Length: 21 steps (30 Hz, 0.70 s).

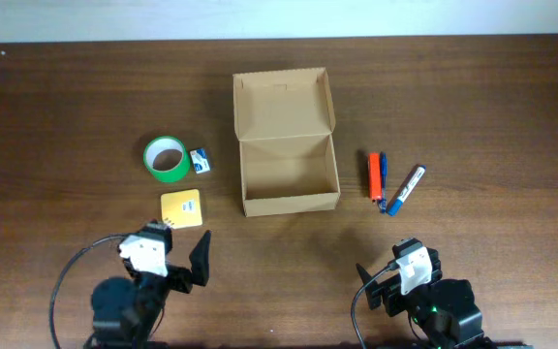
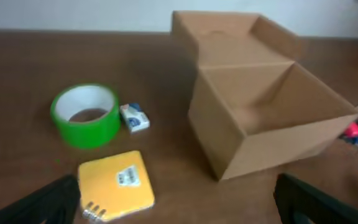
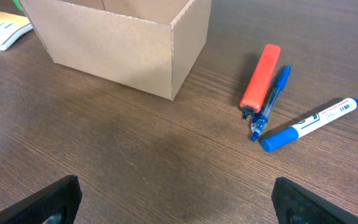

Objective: Pack container
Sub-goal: 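Move the left gripper to the green tape roll and grasp it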

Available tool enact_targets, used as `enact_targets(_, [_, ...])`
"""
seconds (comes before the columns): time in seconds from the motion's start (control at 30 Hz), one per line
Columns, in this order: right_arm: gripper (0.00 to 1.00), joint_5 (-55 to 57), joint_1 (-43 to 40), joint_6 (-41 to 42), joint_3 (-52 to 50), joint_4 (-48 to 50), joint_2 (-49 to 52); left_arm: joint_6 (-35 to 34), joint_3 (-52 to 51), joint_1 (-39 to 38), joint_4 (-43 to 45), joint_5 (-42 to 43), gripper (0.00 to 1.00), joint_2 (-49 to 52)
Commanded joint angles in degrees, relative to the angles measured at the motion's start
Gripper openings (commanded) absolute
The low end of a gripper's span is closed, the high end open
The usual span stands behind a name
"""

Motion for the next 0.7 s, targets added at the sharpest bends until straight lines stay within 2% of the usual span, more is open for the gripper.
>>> enact_targets(0.0, [0.99, 0.5, -0.3, -0.4, -0.4, 0.2, -0.4, 1.0, 6.7, -0.2, -0.9, -5.1, 1.00, 7.9])
enact_targets(0.27, [0.99, 0.5, -0.3, -0.4, -0.4, 0.2, -0.4, 1.4, 24.8, -0.2, -6.8, -14.1, 1.00, 36.6])
enact_targets(0.37, [0.99, 0.5, -0.3, -0.4, -0.4, 0.2, -0.4, 1.5, 30.2, -0.2, -7.6, -14.7, 1.00, 44.0])
enact_targets(0.43, [0.99, 0.5, -0.3, -0.4, -0.4, 0.2, -0.4, 4.2, 33.0, -0.2, -7.5, -15.2, 1.00, 48.5])
enact_targets(0.5, [0.99, 0.5, -0.3, -0.4, -0.4, 0.2, -0.4, 5.7, 35.5, -0.2, -7.7, -19.0, 1.00, 53.3])
enact_targets(0.67, [0.99, 0.5, -0.3, -0.4, -0.4, 0.2, -0.4, 5.7, 41.4, -0.2, -8.3, -20.1, 1.00, 64.8])
